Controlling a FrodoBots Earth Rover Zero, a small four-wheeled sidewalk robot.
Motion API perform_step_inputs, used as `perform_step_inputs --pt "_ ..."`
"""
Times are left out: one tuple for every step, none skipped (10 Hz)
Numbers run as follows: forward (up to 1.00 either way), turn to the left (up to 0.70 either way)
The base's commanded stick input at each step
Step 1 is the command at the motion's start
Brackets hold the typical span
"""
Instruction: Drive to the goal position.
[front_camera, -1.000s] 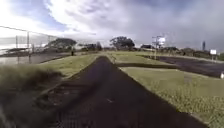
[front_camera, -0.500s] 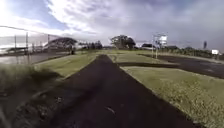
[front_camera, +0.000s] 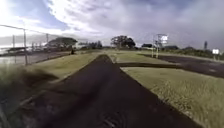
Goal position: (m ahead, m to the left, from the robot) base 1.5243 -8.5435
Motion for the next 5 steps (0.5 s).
perform_step_inputs --pt "0.5 0.0" --pt "0.5 0.0" --pt "0.5 0.0" --pt "0.5 0.0" --pt "0.5 0.0"
